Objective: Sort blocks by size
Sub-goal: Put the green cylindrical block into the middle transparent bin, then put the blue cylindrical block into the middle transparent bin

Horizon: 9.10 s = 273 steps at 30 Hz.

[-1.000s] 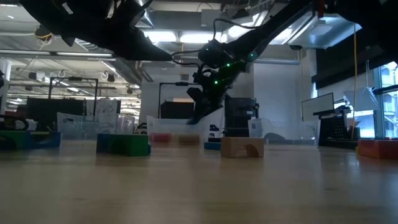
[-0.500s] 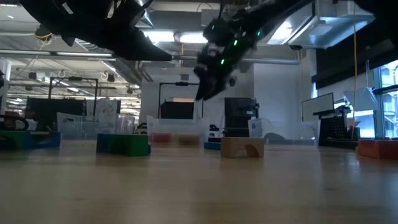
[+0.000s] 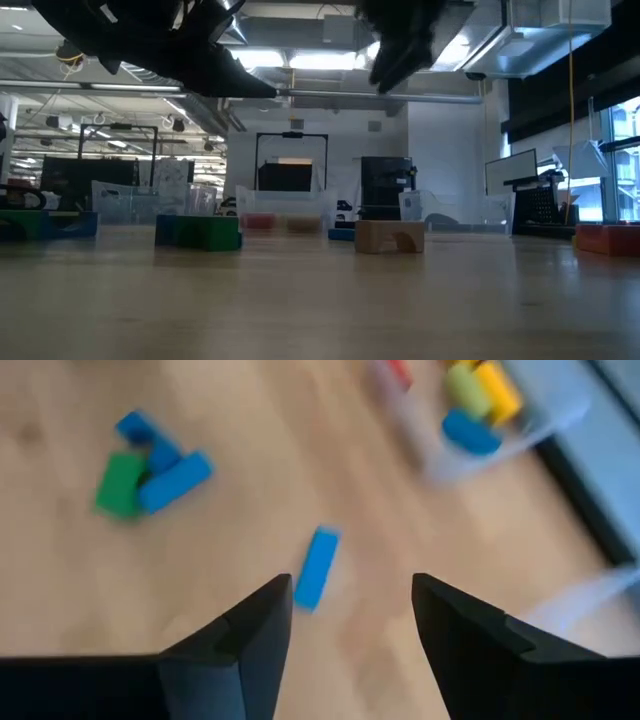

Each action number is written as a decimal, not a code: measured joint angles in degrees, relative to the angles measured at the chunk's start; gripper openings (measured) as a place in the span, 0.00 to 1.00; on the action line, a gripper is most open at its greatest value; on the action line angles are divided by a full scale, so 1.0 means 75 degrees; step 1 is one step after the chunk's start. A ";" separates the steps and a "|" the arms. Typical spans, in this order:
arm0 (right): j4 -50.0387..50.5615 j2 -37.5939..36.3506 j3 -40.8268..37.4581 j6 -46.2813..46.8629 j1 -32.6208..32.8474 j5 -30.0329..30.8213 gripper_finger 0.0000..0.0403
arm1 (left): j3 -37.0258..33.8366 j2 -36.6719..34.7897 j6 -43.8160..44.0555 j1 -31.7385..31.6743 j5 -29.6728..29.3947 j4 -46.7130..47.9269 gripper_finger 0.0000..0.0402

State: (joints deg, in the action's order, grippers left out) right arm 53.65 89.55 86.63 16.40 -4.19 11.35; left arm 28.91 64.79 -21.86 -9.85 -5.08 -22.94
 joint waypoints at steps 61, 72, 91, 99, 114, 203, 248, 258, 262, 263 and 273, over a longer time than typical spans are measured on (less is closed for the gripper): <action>0.2244 0.2557 -0.0201 0.7583 0.9011 -0.2005 0.52 | 0.0000 -0.0003 -0.0540 0.0000 -0.0001 -0.0477 0.52; 0.1728 0.2553 -0.0823 0.7582 0.9009 -0.2258 0.52 | 0.0000 -0.0003 -0.0488 0.0002 0.0000 -0.0443 0.52; 0.0990 0.2536 -0.1361 0.7546 0.9009 -0.2244 0.32 | 0.0000 -0.0003 -0.0486 0.0002 0.0000 -0.0455 0.52; 0.1930 0.2527 -0.0850 0.7518 0.8927 -0.2423 0.35 | 0.0000 -0.0003 -0.0495 0.0001 0.0000 -0.0459 0.52; 0.3091 0.1400 0.0146 0.7146 0.7400 -0.0026 0.34 | 0.0000 -0.0003 -0.0714 0.0002 0.0000 -0.0469 0.52; -0.6263 -0.0755 -0.2841 -0.3040 0.1923 -0.1976 0.70 | 0.1310 -0.0373 0.4830 0.2679 -0.2445 0.6367 0.52; -0.7085 0.0030 -0.5027 0.2178 0.6042 0.4018 0.70 | 0.3274 0.2092 1.7052 0.7785 0.0657 0.7797 0.52; -0.7085 0.0044 -0.5027 0.2180 0.6042 0.4092 0.70 | 0.3273 0.3435 1.7613 0.7962 0.1277 0.7965 0.52; -0.7085 0.0044 -0.5027 0.2178 0.6042 0.4092 0.70 | 0.3273 0.3624 1.7525 0.7941 0.1458 0.8037 0.52; -0.7083 0.0044 -0.5027 0.2178 0.6044 0.4092 0.70 | 0.3273 0.3640 1.7516 0.7933 0.1465 0.8116 0.52; -0.7107 0.0047 -0.5027 0.2180 0.6042 0.4092 0.70 | 0.3024 0.3691 1.6886 0.7583 0.1228 0.8426 0.52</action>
State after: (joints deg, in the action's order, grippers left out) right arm 0.35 89.91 48.93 32.75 41.12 42.04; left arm 51.59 92.48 104.79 47.03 4.13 40.26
